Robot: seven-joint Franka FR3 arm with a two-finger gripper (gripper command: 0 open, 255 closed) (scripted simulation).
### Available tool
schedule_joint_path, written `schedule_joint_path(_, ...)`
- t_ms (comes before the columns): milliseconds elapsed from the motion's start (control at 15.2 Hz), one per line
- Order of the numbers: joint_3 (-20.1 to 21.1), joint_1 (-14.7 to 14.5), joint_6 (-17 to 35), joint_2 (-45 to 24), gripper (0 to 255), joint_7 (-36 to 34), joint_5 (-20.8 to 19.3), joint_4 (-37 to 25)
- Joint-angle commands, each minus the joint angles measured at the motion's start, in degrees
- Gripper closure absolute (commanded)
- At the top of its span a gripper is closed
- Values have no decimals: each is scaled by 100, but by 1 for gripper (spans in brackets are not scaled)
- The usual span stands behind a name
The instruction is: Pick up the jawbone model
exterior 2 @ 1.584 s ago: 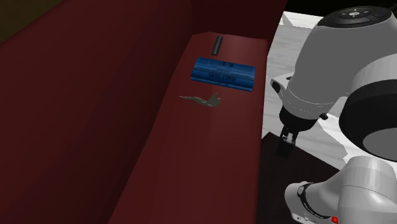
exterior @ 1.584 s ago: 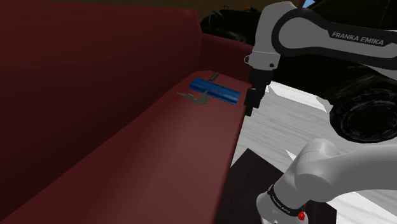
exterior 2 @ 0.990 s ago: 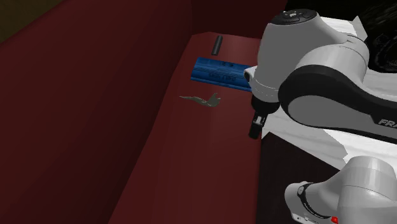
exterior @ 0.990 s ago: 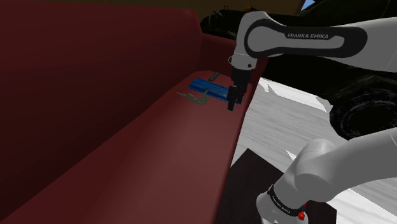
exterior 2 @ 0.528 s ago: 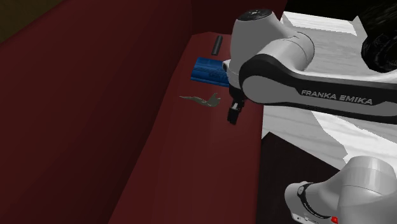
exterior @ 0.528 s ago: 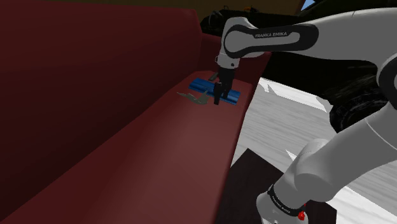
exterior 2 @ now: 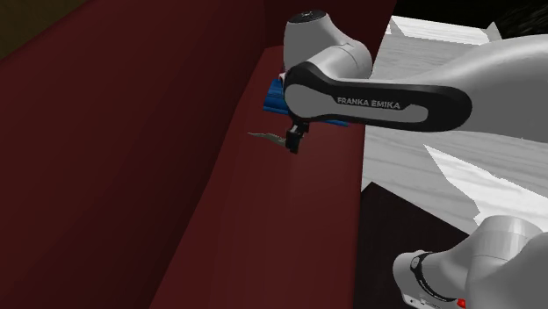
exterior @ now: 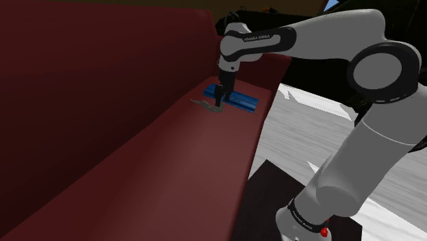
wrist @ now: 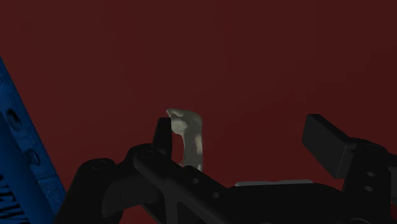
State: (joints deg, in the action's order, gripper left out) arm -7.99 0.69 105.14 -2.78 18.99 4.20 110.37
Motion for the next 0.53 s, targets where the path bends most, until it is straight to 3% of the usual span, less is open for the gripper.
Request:
schedule_joint_path(0, -11, 23, 76, -471, 0, 110, 89, -426)
schedule_joint_path(198, -15, 91, 70, -1142, 0, 268, 214, -1147)
schedule_joint_path(462, -7, 97, 278, -1230, 0, 294, 233, -1027)
